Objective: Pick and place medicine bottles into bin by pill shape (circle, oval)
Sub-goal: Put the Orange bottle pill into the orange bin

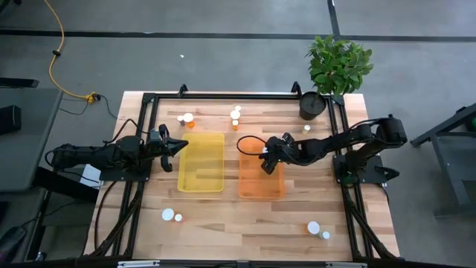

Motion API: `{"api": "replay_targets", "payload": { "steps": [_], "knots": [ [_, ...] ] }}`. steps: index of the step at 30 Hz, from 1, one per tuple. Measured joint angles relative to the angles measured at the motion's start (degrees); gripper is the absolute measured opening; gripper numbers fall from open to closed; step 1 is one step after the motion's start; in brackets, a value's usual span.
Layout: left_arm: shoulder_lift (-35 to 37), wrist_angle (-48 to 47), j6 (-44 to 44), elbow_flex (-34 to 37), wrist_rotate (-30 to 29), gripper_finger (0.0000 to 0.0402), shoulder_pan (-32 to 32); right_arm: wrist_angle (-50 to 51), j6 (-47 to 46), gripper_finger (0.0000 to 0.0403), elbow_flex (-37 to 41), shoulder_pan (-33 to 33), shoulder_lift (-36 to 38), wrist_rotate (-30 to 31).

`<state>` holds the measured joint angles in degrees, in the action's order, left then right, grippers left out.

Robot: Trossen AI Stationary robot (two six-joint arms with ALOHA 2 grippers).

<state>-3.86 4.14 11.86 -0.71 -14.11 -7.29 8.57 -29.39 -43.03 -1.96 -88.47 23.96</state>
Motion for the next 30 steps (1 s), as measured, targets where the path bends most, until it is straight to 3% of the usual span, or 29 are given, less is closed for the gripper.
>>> {"api": "replay_targets", "payload": {
  "steps": [25, 30],
  "knots": [
    [0.0, 2.11, -0.02, 0.0, -0.83, 0.0003, -0.02, 0.25, -1.85, 0.0218, -0.15, 0.09, 1.09, -2.01],
    [0.0, 2.3, -0.02, -0.02, -0.83, 0.0003, -0.02, 0.25, -1.69, 0.0247, -0.17, 0.09, 1.12, -1.92]
  ]
}}
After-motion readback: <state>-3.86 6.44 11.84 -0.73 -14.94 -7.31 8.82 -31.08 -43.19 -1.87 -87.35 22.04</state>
